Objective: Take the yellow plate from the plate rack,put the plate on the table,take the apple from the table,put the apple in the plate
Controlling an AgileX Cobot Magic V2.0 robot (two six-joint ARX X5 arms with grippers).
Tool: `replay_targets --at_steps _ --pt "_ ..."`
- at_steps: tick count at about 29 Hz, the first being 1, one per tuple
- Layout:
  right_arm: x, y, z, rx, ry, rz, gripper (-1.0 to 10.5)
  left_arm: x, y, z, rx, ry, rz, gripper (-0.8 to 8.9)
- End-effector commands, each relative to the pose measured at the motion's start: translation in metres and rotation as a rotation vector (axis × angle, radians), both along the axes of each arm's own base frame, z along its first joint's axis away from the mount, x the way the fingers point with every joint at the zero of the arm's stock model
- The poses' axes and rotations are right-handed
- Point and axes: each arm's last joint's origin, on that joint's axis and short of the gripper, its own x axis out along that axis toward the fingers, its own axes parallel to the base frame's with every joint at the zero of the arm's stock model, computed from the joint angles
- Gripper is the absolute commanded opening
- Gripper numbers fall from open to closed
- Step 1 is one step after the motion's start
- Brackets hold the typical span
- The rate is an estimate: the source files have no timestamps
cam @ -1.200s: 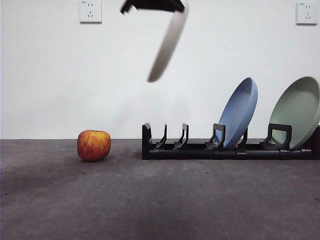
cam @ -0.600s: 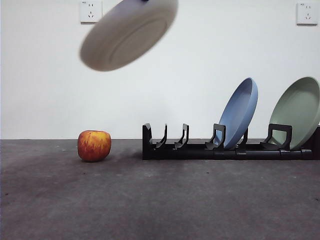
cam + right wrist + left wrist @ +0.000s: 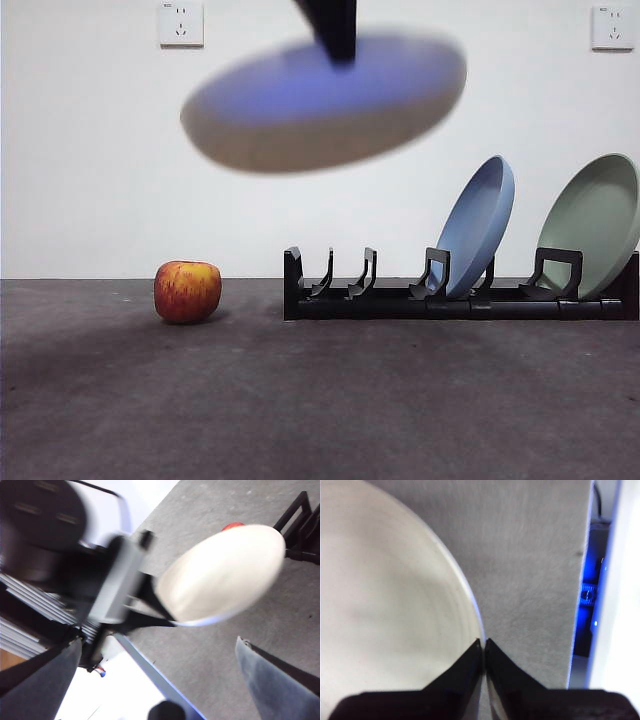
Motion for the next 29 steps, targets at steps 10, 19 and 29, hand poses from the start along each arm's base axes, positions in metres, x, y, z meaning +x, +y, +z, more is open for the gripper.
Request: replay_targets --at_steps 10,19,29 --pt "-0.008 0.0 0.002 -0.029 -0.011 0.04 6.0 -0.001 -0.023 -0.094 0.093 0.05 0.007 -0.06" --pt "-0.008 0.0 0.003 -0.029 -0.016 0.04 6.0 -0.003 -0.016 -0.138 0.097 0.003 0.041 -0.06" --pt "-0.008 0.0 0.003 -0.029 -0.017 0.04 6.0 -0.005 -0.015 -0.147 0.082 0.001 0.049 -0.06"
